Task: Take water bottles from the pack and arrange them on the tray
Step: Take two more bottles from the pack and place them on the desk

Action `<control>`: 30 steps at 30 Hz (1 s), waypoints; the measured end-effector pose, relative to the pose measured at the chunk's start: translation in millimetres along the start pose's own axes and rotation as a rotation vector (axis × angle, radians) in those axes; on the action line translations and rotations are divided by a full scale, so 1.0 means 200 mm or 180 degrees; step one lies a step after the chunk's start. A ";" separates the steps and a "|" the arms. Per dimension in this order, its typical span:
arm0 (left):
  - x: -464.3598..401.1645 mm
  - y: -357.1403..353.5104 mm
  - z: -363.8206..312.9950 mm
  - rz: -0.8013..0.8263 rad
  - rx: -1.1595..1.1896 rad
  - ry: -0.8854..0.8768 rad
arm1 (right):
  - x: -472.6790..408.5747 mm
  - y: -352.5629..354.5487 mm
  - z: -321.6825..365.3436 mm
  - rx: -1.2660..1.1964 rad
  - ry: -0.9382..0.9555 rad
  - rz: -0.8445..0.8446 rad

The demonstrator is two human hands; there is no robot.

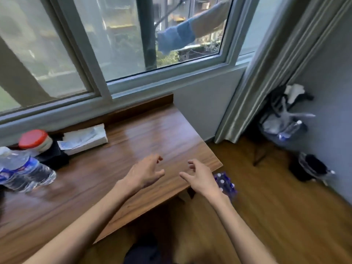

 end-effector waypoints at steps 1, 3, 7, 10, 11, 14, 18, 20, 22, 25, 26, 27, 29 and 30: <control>-0.04 -0.04 -0.08 0.0078 -0.0050 -0.0102 | 0.01 0.05 -0.08 -0.0042 -0.0081 -0.0031; -0.13 -0.11 -0.25 0.0204 -0.0141 -0.0328 | 0.02 0.13 -0.23 -0.0100 -0.0246 -0.0115; -0.34 -0.24 -0.55 0.0411 -0.0300 -0.0685 | -0.01 0.31 -0.50 -0.0289 -0.0615 -0.0256; -0.53 -0.33 -0.78 0.0528 -0.0342 -0.0853 | -0.10 0.43 -0.68 -0.0384 -0.0857 -0.0287; -0.60 -0.36 -0.86 0.0565 -0.0340 -0.0900 | -0.14 0.46 -0.75 -0.0407 -0.0950 -0.0279; -0.83 -0.50 -1.06 0.0764 -0.0346 -0.1022 | -0.26 0.56 -0.97 -0.0514 -0.1249 -0.0280; -1.08 -0.72 -1.27 0.1138 -0.0389 -0.1116 | -0.36 0.65 -1.26 -0.0652 -0.1616 -0.0269; -1.17 -0.85 -1.34 0.1352 -0.0356 -0.1039 | -0.38 0.67 -1.40 -0.0778 -0.1837 -0.0275; -1.25 -1.00 -1.38 0.1646 -0.0188 -0.0809 | -0.40 0.67 -1.53 -0.0885 -0.2018 -0.0269; -1.35 -1.23 -1.39 0.1997 0.0059 -0.0354 | -0.46 0.64 -1.74 -0.1033 -0.2240 -0.0214; -1.38 -1.30 -1.39 0.2060 0.0087 -0.0226 | -0.49 0.63 -1.81 -0.1045 -0.2294 -0.0170; -1.41 -1.37 -1.40 0.2103 0.0107 -0.0105 | -0.52 0.61 -1.89 -0.1047 -0.2339 -0.0115; -1.49 -1.51 -1.39 0.2104 0.0089 0.0136 | -0.59 0.60 -2.03 -0.1063 -0.2446 0.0001; -1.53 -1.57 -1.38 0.2076 0.0075 0.0253 | -0.62 0.60 -2.10 -0.1077 -0.2495 0.0018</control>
Point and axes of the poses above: each hand's wrist, its own x-axis away from the middle knuckle, its own y-axis out of the back of the hand, z = x × y, the point moved 9 cm from there along -x, towards the middle knuckle, and after that the axes turned 2 degrees about y, right-handed, at the moved point
